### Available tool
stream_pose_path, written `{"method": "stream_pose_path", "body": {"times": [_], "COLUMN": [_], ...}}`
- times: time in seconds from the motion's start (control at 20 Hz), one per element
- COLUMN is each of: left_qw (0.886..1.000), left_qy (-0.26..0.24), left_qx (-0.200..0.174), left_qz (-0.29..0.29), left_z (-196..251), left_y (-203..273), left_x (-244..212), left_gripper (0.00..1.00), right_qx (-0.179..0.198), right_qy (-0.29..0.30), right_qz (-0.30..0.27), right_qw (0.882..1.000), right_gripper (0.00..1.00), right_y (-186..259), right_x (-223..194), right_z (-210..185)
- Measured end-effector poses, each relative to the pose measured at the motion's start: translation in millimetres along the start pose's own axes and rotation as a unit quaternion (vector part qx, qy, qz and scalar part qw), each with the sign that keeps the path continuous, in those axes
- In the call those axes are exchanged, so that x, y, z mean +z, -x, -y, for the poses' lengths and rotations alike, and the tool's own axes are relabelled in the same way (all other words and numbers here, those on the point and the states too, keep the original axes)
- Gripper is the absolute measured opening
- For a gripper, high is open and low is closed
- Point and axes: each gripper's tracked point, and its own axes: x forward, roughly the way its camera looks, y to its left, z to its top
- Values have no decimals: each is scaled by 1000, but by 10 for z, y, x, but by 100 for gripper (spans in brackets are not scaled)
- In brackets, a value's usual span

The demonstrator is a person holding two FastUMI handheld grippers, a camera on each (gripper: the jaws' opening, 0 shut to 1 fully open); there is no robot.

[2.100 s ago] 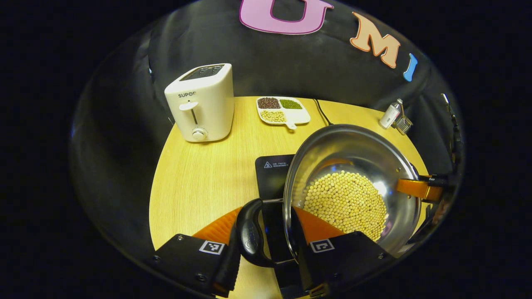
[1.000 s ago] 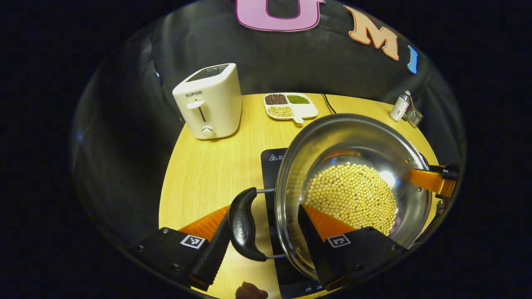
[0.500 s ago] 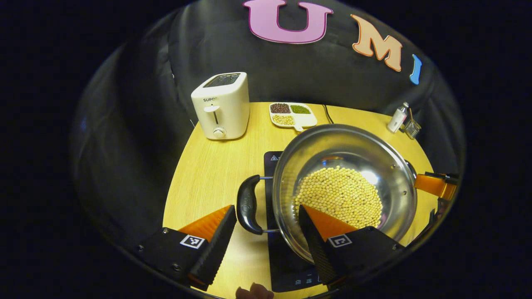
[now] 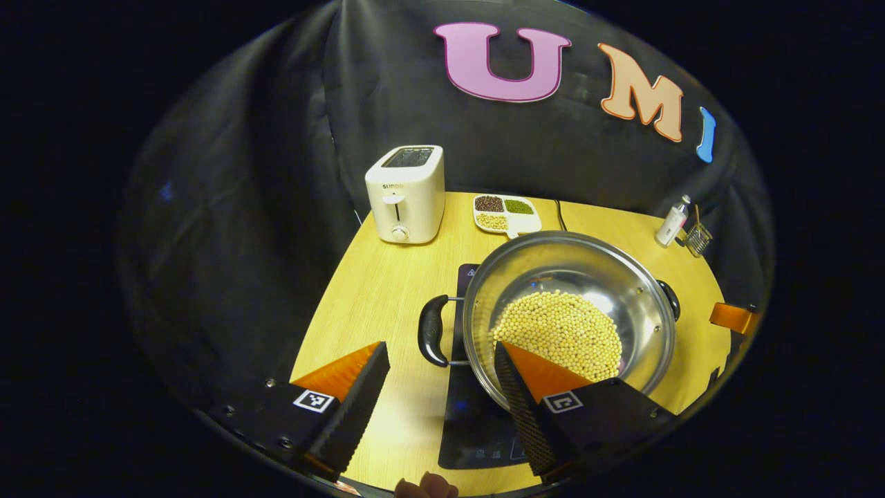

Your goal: First push the handle of the pot to place it horizontally, then grasp the pot with both hands and set it on the induction cooktop.

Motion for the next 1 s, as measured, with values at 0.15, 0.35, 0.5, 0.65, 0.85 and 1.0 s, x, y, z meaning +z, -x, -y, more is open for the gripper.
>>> {"method": "stream_pose_path", "body": {"times": [0.15,0.35,0.5,0.65,0.85,1.0], "left_qw": [1000,999,997,996,990,980], "left_qy": [4,13,12,11,-5,-18], "left_qx": [14,10,6,15,-9,-37], "left_qz": [21,39,72,91,141,192], "left_z": [256,870,1283,1542,1971,2286], "left_y": [355,850,1234,1476,1748,1993], "left_x": [66,29,17,-85,155,594], "left_gripper": [94,94,94,93,93,93], "right_qx": [18,39,59,72,71,63], "right_qy": [26,46,37,40,39,35], "right_qz": [14,61,87,114,161,206], "right_qw": [999,996,994,990,984,976], "right_gripper": [92,94,92,94,96,94], "right_y": [202,594,875,1139,1584,1959], "right_x": [28,229,289,391,656,945], "right_z": [211,570,793,968,1119,1160]}}
